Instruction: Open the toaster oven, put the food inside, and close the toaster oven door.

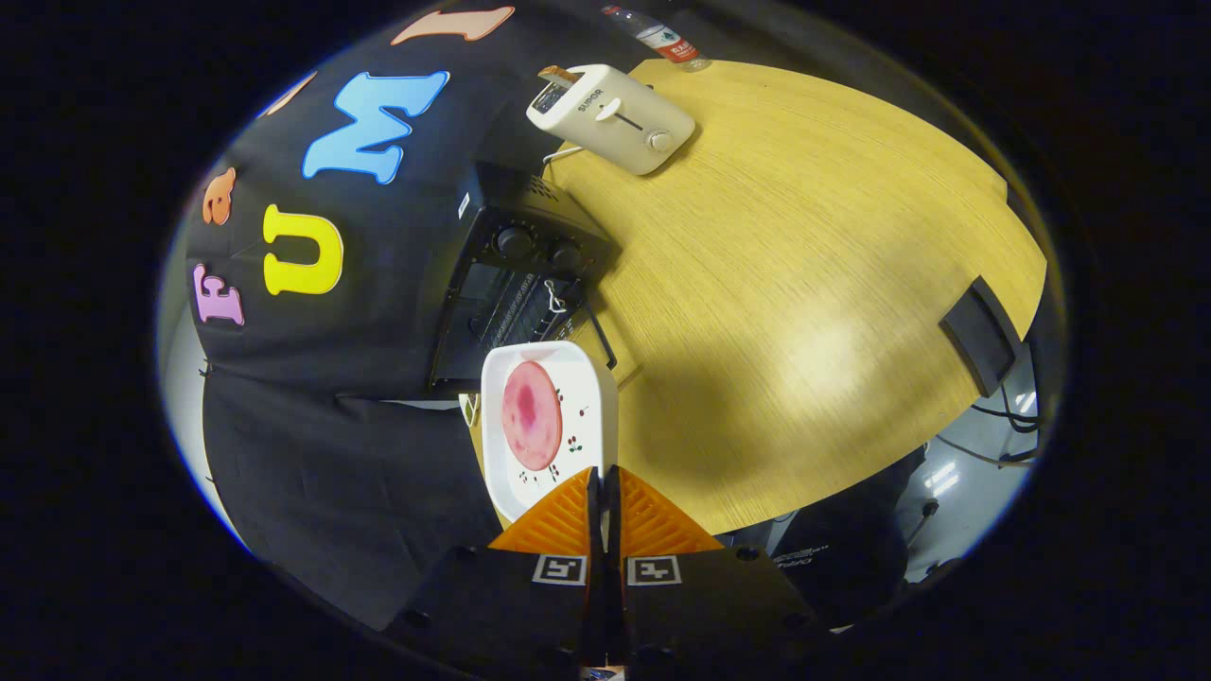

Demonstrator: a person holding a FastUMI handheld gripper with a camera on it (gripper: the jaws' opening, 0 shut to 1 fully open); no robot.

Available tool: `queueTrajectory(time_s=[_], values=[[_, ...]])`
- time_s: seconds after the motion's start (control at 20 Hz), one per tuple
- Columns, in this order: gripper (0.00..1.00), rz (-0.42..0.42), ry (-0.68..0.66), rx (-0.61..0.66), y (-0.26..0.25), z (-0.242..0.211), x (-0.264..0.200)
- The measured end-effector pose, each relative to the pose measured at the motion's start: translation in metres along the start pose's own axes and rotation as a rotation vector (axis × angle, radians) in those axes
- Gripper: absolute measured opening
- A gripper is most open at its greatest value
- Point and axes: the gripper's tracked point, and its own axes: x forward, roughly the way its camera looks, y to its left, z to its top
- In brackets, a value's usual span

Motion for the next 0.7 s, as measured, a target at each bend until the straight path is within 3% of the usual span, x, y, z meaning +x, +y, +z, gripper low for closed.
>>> queueTrajectory(time_s=[0.35,0.7], values=[[0.02,0.003,0.031,-0.048,0.04,-0.002,0.044],[0.02,0.001,0.06,0.003,0.064,0.019,0.102]])
